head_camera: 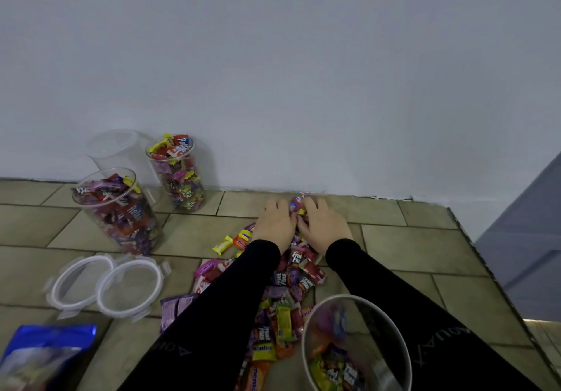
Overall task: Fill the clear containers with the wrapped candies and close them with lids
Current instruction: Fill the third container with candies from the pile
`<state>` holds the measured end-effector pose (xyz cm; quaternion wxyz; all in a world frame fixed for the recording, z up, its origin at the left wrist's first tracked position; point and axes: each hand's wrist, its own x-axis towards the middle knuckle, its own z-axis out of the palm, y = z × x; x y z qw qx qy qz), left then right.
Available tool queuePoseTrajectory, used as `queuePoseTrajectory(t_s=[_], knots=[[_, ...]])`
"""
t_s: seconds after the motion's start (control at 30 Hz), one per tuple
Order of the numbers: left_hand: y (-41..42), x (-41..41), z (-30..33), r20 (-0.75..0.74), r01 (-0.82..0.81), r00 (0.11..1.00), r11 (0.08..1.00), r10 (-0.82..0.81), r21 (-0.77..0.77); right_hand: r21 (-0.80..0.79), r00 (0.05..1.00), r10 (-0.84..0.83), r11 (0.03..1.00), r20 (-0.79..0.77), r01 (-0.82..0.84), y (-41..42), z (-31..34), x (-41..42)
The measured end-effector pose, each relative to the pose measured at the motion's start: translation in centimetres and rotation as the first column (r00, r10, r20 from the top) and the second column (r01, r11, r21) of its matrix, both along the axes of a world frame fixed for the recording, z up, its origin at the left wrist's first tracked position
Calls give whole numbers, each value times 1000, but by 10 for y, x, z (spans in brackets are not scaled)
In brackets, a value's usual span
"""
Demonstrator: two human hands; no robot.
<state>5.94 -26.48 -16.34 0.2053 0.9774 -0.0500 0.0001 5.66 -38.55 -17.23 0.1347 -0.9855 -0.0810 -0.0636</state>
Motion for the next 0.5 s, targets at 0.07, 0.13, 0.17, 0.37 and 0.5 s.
queuePoseTrajectory(t_s=[0.07, 0.13, 0.17, 0.37, 0.5], knots=[[2, -4, 0, -30, 6, 1000, 1000, -6, 5, 4, 997, 16, 1000, -80, -16, 1, 4, -3], [4, -9, 0, -57, 10, 998, 1000, -9, 23, 18, 991, 23, 1000, -133, -20, 1, 9, -6], [5, -12, 2, -68, 4, 998, 1000, -3, 10, 17, 989, 28, 1000, -145, -26, 1, 12, -7], [10, -30, 10, 31, -19, 999, 997, 21, -76, 133, 994, 29, 991, -103, -15, 2, 28, -25], [10, -44, 19, 96, -25, 994, 970, 50, -243, 318, 997, -4, 948, -83, 30, 1, 43, -36]])
